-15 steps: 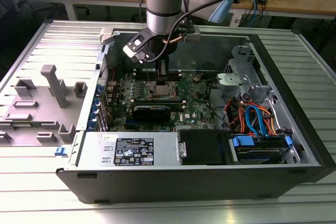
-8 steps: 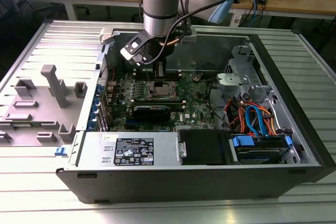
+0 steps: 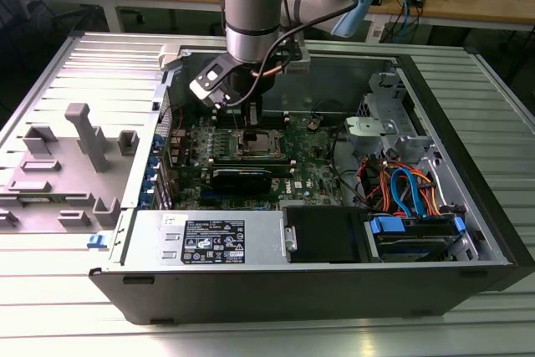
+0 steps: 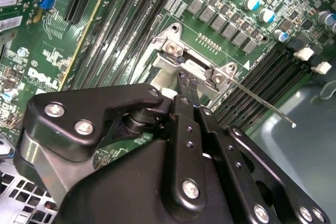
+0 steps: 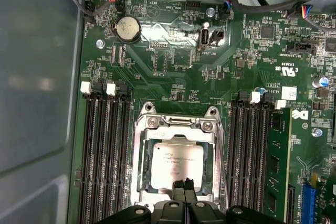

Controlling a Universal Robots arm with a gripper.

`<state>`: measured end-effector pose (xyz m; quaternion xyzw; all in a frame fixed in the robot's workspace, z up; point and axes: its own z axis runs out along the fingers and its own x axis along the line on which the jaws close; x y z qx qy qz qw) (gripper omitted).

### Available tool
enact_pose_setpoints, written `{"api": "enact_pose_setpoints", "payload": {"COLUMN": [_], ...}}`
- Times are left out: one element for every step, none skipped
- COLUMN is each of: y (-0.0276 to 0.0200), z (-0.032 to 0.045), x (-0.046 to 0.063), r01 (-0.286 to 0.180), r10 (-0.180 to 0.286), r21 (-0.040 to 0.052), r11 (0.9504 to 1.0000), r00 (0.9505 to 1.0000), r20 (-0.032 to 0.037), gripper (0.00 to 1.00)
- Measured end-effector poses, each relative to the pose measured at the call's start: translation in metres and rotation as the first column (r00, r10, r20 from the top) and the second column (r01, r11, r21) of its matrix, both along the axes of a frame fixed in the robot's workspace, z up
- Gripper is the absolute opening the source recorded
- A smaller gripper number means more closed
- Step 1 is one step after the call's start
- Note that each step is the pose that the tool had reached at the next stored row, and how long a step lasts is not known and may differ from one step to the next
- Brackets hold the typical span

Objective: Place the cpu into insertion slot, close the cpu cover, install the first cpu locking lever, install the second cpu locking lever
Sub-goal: 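Close the cpu cover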

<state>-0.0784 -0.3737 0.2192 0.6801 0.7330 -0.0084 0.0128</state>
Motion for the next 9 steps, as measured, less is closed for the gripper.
{"api": "enact_pose_setpoints", "payload": {"y": [0.0,-0.0001,-0.0001,-0.0001,-0.0001,-0.0001,-0.0002,-0.0001,-0.0003], "z": [-0.0013,-0.0023,-0.0032,-0.0039,-0.0051,-0.0057,-0.0061,-0.007,-0.0077], "x": [-0.0007,-0.0012,-0.0015,-0.0017,-0.0021,-0.0023,-0.0025,-0.0027,-0.0031], "r01": [-0.001,-0.001,-0.001,-0.002,-0.002,-0.003,-0.003,-0.003,-0.004], "r10": [0.001,0.001,0.001,0.002,0.002,0.003,0.003,0.003,0.004], "r21": [0.0,0.0,0.0,-0.0001,-0.0001,0.0,-0.0001,0.0,-0.0002], "r11": [1.0,1.0,1.0,1.0,1.0,1.0,1.0,1.0,1.0], "r00": [1.0,1.0,1.0,1.0,1.0,1.0,1.0,1.0,1.0], "r20": [0.0,0.0,0.0,0.0,0.0,0.0,-0.0001,0.0,-0.0001], "gripper": [0.11,0.11,0.11,0.11,0.11,0.11,0.11,0.11,0.11]}}
